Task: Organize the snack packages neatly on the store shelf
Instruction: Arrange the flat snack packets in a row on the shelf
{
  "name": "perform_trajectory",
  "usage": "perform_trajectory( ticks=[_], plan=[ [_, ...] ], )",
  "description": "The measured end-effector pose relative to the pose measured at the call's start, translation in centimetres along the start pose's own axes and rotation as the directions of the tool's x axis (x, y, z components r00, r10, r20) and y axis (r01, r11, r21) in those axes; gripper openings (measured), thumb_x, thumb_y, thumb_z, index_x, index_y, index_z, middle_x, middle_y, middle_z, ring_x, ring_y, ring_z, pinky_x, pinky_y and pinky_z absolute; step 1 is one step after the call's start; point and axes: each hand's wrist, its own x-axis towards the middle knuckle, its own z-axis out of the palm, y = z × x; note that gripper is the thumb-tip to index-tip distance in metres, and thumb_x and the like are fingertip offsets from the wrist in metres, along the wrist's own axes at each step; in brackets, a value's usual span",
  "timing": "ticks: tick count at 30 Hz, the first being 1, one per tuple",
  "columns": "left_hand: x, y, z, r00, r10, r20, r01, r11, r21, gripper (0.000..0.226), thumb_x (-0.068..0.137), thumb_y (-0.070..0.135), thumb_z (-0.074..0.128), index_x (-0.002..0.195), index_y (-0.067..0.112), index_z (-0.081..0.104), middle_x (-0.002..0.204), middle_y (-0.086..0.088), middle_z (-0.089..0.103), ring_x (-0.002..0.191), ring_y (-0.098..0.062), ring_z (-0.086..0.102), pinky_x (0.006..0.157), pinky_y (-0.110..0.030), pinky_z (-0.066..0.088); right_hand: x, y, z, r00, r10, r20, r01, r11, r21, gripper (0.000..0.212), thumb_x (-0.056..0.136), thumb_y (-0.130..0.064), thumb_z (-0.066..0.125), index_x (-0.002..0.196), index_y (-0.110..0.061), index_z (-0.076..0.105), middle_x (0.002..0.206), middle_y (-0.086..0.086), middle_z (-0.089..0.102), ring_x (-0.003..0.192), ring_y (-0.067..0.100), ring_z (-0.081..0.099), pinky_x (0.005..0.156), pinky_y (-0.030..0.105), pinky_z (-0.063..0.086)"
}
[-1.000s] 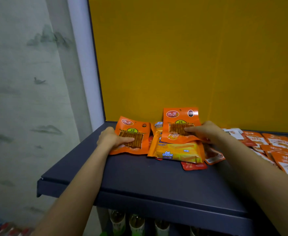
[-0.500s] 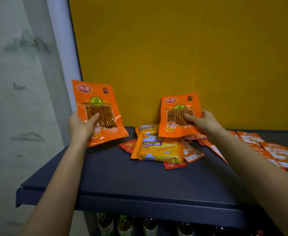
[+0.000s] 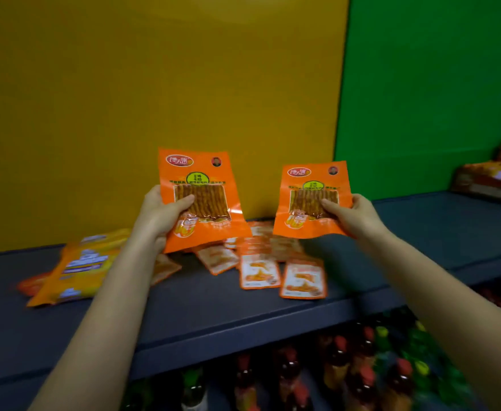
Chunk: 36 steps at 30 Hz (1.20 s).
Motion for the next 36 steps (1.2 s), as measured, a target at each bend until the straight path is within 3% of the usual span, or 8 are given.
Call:
perform_trajectory(
  ticks=[4,11,16,20,26,29,33,36],
  plan=[
    [-2.7,-0.7,10.3,0.99,-0.034,0.139,0.037,0.999,-0.017,0.04,0.085,0.001,0.063,0.123,0.005,0.051,0.109,-0.016,0.063,0.072,-0.019,0.06,0.063,-0.029,0.05,-0.3,1.7,-10.9,0.994,0.054,-0.093,-0.059,0.997,-0.049,0.02,0.08,-0.027,0.072,0.087,-0.02,0.054,0.107,0.013,0.067,0.099,0.032,0.066,0.091,0.05,0.051],
    [-8.4,-1.8,26.3,0.942,-0.078,0.328,0.076,0.997,0.019,0.039,0.087,0.013,0.063,0.124,0.015,0.049,0.119,-0.013,0.063,0.101,-0.031,0.064,0.086,-0.048,0.053,-1.0,5.9,-27.6,0.968,0.077,-0.238,-0.1,0.991,-0.086,0.033,0.081,-0.025,0.071,0.106,-0.01,0.055,0.11,0.013,0.067,0.1,0.032,0.065,0.094,0.049,0.051],
    [-11.8,-2.1,36.3,0.898,-0.092,0.43,0.099,0.995,0.006,0.036,0.089,0.01,0.061,0.123,0.012,0.05,0.119,-0.014,0.063,0.092,-0.026,0.063,0.076,-0.04,0.052,-1.6,7.8,-37.3,0.938,0.075,-0.337,-0.123,0.985,-0.123,0.028,0.079,-0.029,0.073,0.096,-0.017,0.055,0.11,0.013,0.067,0.101,0.031,0.065,0.094,0.051,0.05],
    [-13.5,-2.1,43.8,0.859,-0.086,0.505,0.1,0.995,-0.001,0.034,0.089,0.009,0.061,0.12,0.011,0.05,0.118,-0.014,0.063,0.094,-0.028,0.064,0.077,-0.039,0.052,-1.9,8.9,-43.4,0.911,0.068,-0.408,-0.144,0.977,-0.158,0.039,0.079,-0.032,0.073,0.107,-0.014,0.054,0.112,0.011,0.066,0.102,0.029,0.064,0.093,0.05,0.05],
    [-15.2,-2.6,54.6,0.791,-0.103,0.603,0.119,0.993,0.014,0.041,0.088,0.012,0.062,0.127,0.012,0.048,0.121,-0.013,0.062,0.101,-0.03,0.064,0.079,-0.041,0.052,-0.5,11.0,-51.6,0.869,0.067,-0.49,-0.159,0.976,-0.148,0.03,0.08,-0.03,0.072,0.097,-0.019,0.05,0.111,0.011,0.066,0.102,0.03,0.064,0.093,0.05,0.05],
    [-15.7,-3.2,60.7,0.759,-0.095,0.645,0.12,0.993,0.005,0.041,0.088,0.012,0.062,0.126,0.012,0.047,0.121,-0.013,0.062,0.096,-0.027,0.064,0.071,-0.037,0.053,1.1,12.4,-55.7,0.852,0.081,-0.517,-0.184,0.971,-0.15,0.036,0.08,-0.03,0.072,0.104,-0.017,0.048,0.113,0.012,0.065,0.103,0.031,0.064,0.093,0.05,0.05],
    [-15.7,-3.3,69.2,0.725,-0.069,0.686,0.122,0.992,-0.029,0.038,0.089,0.011,0.061,0.125,0.013,0.047,0.121,-0.012,0.061,0.097,-0.027,0.063,0.077,-0.04,0.052,4.9,14.2,-61.7,0.822,0.098,-0.561,-0.212,0.967,-0.142,0.038,0.08,-0.03,0.072,0.106,-0.017,0.049,0.115,0.012,0.065,0.105,0.032,0.063,0.095,0.051,0.049],
    [-15.7,-2.8,75.4,0.707,-0.034,0.706,0.113,0.991,-0.066,0.037,0.09,0.009,0.059,0.125,0.013,0.048,0.12,-0.011,0.062,0.093,-0.023,0.062,0.071,-0.035,0.051,8.2,14.9,-66.3,0.803,0.108,-0.587,-0.229,0.964,-0.137,0.039,0.078,-0.03,0.073,0.107,-0.015,0.051,0.114,0.012,0.066,0.103,0.032,0.064,0.094,0.051,0.05]
  ],
)
